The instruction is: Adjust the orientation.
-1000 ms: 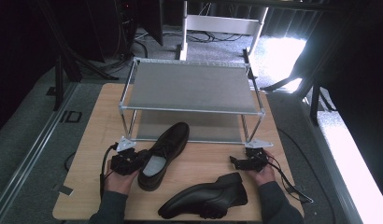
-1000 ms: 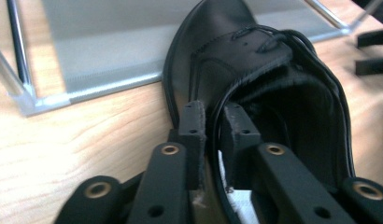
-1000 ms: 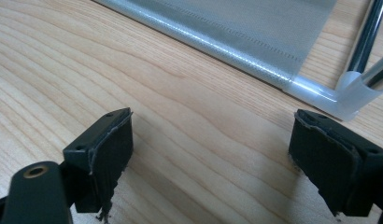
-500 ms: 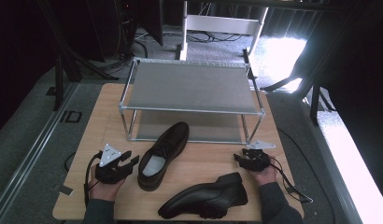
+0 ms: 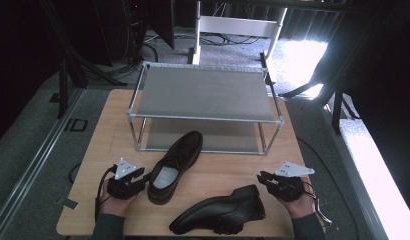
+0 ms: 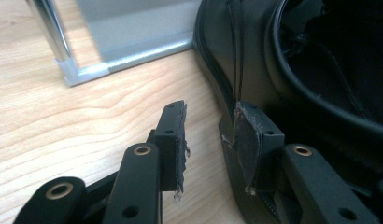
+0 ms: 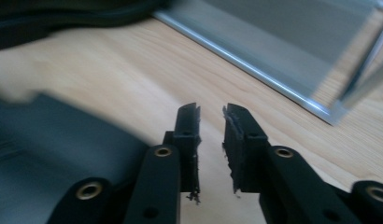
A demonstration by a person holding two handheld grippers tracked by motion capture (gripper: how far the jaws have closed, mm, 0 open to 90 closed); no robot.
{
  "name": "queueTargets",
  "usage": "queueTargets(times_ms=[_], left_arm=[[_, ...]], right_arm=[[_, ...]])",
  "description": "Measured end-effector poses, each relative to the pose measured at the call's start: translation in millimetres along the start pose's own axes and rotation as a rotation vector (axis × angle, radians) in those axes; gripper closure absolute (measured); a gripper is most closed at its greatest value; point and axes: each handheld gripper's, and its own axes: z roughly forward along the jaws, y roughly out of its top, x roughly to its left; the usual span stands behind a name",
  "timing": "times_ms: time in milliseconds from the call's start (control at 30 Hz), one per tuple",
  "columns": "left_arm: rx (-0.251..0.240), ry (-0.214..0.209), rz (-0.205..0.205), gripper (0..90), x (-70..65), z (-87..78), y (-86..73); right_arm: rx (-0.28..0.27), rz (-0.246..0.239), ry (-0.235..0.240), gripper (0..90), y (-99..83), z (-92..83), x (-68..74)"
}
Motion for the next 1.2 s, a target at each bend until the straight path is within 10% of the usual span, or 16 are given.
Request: queueTargets(times_ms=[533,867,1200], left_arm=[[-0.004,-0.017,-0.018,67.0,0.4,0.9,-1.2],[0.001,-0.006,-0.021,66.8,-0.4,2.2,-1.2],[0.003,0.005,-0.015,65.5,-0.6,2.4,-1.0]], right_arm=[[0.009,-0.193,0.213,89.8,-20.2,-30.2,72.4],[0.071,-0.203,0.262,89.7,-46.3,-35.2,87.0],[0.012,-0.186,0.226,89.7,-27.2,-21.0,79.6]])
